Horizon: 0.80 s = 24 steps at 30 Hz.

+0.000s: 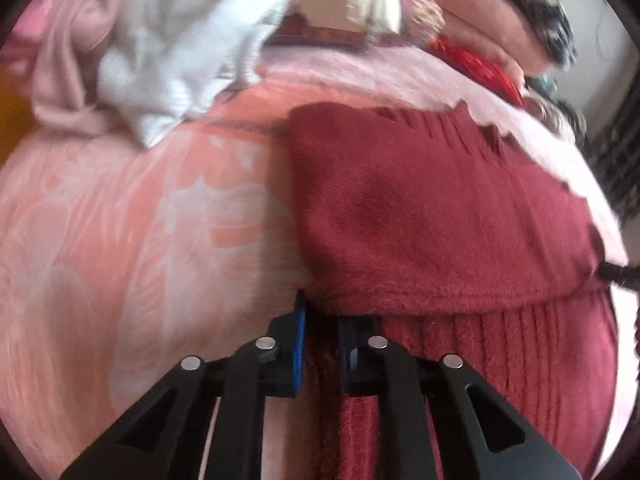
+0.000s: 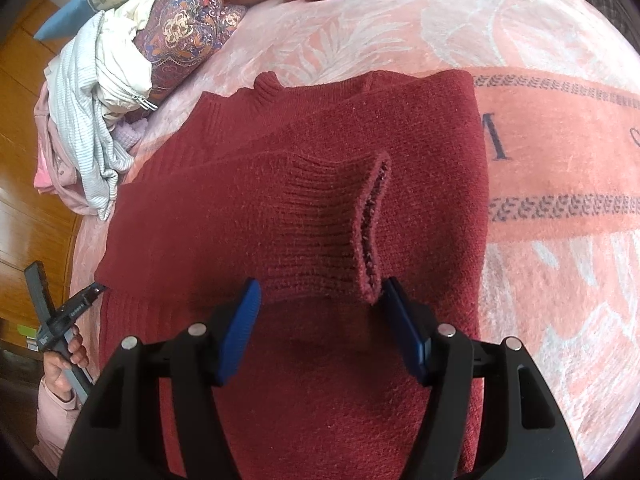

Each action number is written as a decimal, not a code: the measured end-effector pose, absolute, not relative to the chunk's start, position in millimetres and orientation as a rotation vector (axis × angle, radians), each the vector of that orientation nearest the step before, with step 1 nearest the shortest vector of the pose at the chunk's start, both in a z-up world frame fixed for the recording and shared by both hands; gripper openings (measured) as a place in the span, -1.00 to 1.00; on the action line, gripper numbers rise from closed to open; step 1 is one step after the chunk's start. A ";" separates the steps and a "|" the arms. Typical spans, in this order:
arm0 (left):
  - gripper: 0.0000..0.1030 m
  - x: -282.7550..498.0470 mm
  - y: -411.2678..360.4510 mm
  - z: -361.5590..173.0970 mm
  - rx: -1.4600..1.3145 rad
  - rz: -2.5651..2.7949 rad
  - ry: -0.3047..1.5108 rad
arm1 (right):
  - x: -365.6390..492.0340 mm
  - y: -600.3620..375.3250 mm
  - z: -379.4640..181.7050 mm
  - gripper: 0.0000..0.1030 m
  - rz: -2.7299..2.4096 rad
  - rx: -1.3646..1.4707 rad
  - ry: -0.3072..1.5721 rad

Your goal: Fold small clothes

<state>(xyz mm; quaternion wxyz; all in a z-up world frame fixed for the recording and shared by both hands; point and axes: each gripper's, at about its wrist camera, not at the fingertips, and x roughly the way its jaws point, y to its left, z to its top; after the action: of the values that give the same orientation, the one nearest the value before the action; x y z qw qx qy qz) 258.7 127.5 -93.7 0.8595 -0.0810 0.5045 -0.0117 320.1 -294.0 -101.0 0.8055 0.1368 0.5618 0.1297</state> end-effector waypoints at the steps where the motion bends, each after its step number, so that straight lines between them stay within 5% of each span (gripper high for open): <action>1: -0.80 254.7 136.4 -93.2 -0.189 -0.019 1.052 | 319.8 -293.9 -101.5 0.24 0.281 0.289 1.204; 10: -0.71 249.3 132.0 -102.4 -0.130 -0.003 1.034 | 320.7 -302.7 -96.1 0.19 0.295 0.374 1.209; 14: -0.40 243.1 130.8 -98.9 -0.132 0.008 1.027 | 325.5 -301.7 -98.5 -0.08 0.284 0.353 1.231; 17: -0.38 244.5 129.3 -102.4 -0.125 0.018 1.026 | 324.4 -298.7 -101.7 -0.79 0.273 0.300 1.236; 24: -0.37 245.9 130.1 -105.4 -0.131 0.029 1.028 | 322.9 -307.3 -116.4 -0.83 0.260 0.355 1.267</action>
<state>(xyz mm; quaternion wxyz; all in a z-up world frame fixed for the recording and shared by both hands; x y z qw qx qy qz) 245.9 130.1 -105.4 0.8686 -0.0627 0.4913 0.0137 322.9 -307.3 -116.4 0.7835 0.1646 0.5870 0.1203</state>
